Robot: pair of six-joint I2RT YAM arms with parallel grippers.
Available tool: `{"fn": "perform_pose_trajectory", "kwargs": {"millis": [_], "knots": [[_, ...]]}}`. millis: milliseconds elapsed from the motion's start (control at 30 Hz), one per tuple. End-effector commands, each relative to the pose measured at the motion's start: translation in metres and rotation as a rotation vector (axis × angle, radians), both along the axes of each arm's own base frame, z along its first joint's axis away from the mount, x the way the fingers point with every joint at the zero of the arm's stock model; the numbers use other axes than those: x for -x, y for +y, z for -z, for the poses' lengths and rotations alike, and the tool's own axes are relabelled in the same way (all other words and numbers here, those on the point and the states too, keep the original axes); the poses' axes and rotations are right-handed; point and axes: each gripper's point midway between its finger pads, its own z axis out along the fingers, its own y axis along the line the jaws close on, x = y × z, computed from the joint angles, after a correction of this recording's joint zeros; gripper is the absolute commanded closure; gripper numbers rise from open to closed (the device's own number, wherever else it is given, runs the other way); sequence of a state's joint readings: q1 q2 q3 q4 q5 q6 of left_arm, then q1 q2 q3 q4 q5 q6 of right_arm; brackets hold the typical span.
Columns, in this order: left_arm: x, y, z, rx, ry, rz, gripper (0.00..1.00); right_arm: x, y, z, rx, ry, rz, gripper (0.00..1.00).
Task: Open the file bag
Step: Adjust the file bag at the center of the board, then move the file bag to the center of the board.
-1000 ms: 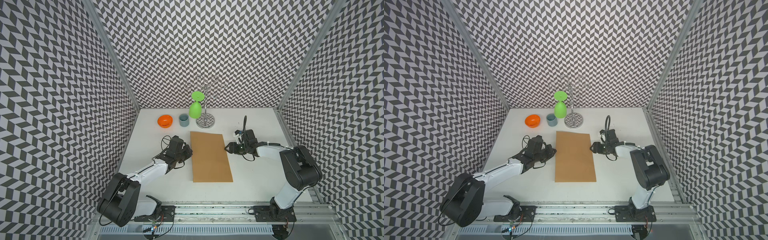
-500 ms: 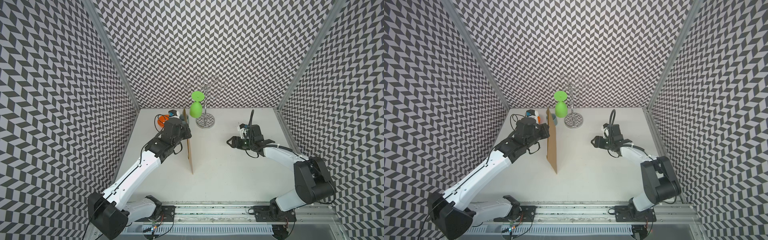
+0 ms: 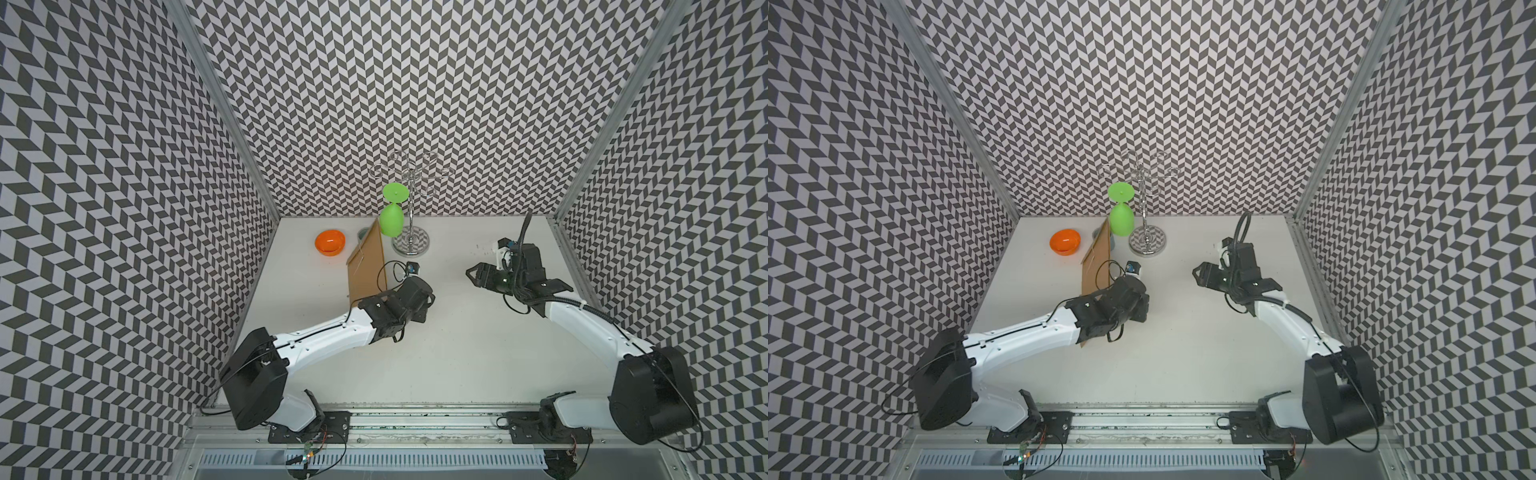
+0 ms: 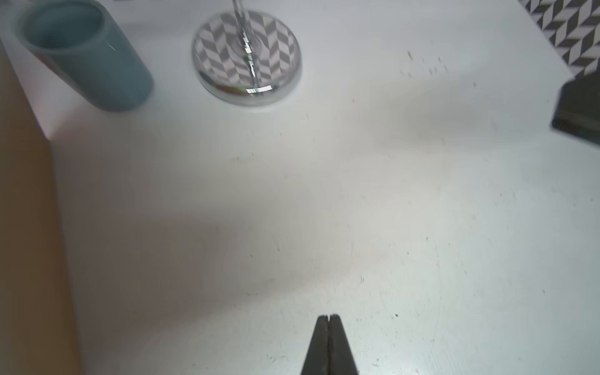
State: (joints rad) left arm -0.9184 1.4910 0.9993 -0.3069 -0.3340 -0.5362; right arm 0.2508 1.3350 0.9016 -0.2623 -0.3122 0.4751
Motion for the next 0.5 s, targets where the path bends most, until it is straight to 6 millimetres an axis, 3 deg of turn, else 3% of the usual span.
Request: {"fn": "perform_pose_trajectory", "kwargs": {"millis": [0, 33, 67, 167, 300, 367, 467], "knots": [[-0.018, -0.044, -0.058, 0.239, -0.115, 0.045, 1.00, 0.005, -0.015, -0.001, 0.044, -0.004, 0.049, 0.32], [-0.020, -0.050, -0.068, 0.247, -0.115, 0.062, 1.00, 0.006, -0.018, -0.002, 0.060, -0.005, 0.057, 0.32], [-0.019, -0.056, -0.077, 0.260, -0.121, 0.090, 0.93, 0.007, -0.021, -0.003, 0.069, -0.007, 0.067, 0.32], [-0.008, -0.064, -0.115, 0.331, -0.149, 0.169, 0.58, 0.006, -0.022, -0.007, 0.068, -0.034, 0.066, 0.31], [0.010, -0.046, -0.155, 0.423, -0.181, 0.211, 0.26, 0.005, -0.006, -0.006, 0.019, -0.038, 0.009, 0.31], [0.000, -0.016, -0.148, 0.413, -0.175, 0.118, 0.20, 0.006, 0.006, -0.003, 0.010, -0.034, -0.020, 0.31], [-0.042, 0.059, -0.088, 0.385, -0.062, -0.150, 0.29, 0.009, 0.028, 0.000, 0.000, -0.035, -0.071, 0.31]]}}
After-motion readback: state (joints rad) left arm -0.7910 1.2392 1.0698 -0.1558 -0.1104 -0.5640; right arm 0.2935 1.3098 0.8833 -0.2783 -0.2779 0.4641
